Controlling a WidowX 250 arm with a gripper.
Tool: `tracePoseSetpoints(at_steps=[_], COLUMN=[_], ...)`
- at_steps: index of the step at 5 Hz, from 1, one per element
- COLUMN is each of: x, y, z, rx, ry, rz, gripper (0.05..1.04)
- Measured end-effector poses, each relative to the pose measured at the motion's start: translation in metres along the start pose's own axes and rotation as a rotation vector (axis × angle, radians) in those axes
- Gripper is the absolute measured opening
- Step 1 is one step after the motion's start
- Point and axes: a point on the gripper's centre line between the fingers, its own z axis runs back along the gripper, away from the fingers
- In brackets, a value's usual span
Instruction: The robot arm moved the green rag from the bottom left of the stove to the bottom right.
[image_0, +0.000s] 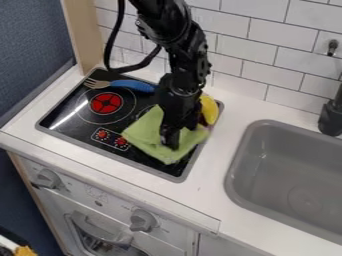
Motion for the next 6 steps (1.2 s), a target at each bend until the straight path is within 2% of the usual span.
tracePoseSetpoints(at_steps=[2,3,5,6], x=[-0.002,0.001,0.010,0.012], y=[0.002,-0.003,-0.005,-0.002], z=[0.015,0.027,0.073,0.088], rx=[-0.034,-0.076,-0.187,-0.224], ry=[0.005,0.000,-0.045,-0.059], rz=[0.000,0.008,0.023,0.029], gripper=[0.999,0.999,0.999,0.999])
